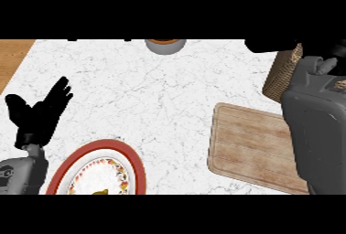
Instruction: Pick the bell pepper from the cutting board and place it in the basket
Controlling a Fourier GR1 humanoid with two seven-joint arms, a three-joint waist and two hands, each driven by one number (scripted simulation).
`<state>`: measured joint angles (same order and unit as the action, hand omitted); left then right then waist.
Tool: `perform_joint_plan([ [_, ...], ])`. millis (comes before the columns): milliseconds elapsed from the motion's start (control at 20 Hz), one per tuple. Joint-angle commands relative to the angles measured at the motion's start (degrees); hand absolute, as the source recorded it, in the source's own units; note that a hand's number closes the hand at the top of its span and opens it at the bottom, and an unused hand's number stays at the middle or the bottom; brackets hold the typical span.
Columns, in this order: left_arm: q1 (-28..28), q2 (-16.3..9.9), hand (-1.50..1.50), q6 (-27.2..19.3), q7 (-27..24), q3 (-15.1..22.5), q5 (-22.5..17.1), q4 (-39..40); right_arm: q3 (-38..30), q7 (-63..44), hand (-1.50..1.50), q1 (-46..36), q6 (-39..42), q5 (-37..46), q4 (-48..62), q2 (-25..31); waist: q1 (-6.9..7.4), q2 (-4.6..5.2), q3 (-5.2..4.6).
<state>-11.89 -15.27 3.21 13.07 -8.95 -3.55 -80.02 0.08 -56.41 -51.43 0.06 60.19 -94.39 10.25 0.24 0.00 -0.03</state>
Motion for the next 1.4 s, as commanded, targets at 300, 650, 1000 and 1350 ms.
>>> perform_joint_plan([
  [300, 2.58, 0.68, 0.00, -0.04, 2.27, 0.46, 0.20, -4.76, -10.67, 12.92, 1.50, 6.15, -5.27, -5.26, 9.96, 8.94, 0.21, 0.01, 0.05],
  [650, 0.16, -0.59, 0.00, 1.58, 0.60, -0.92, 0.04, -0.84, -15.05, 24.16, 1.50, 11.52, -12.08, -9.65, 16.75, 11.00, 0.09, 0.10, 0.05],
  [1000, -0.37, -0.04, 0.00, 1.73, 1.94, -1.41, -0.64, -1.90, -19.03, 31.62, 1.50, 9.76, -14.66, -14.09, 26.27, 14.51, 0.24, 0.12, 0.04],
  [1350, -2.40, 2.07, 0.00, -1.22, 0.47, -0.77, 1.81, 1.67, -22.16, 32.21, -1.50, 10.15, -21.18, -14.79, 32.80, 15.72, -0.04, 0.13, 0.03],
])
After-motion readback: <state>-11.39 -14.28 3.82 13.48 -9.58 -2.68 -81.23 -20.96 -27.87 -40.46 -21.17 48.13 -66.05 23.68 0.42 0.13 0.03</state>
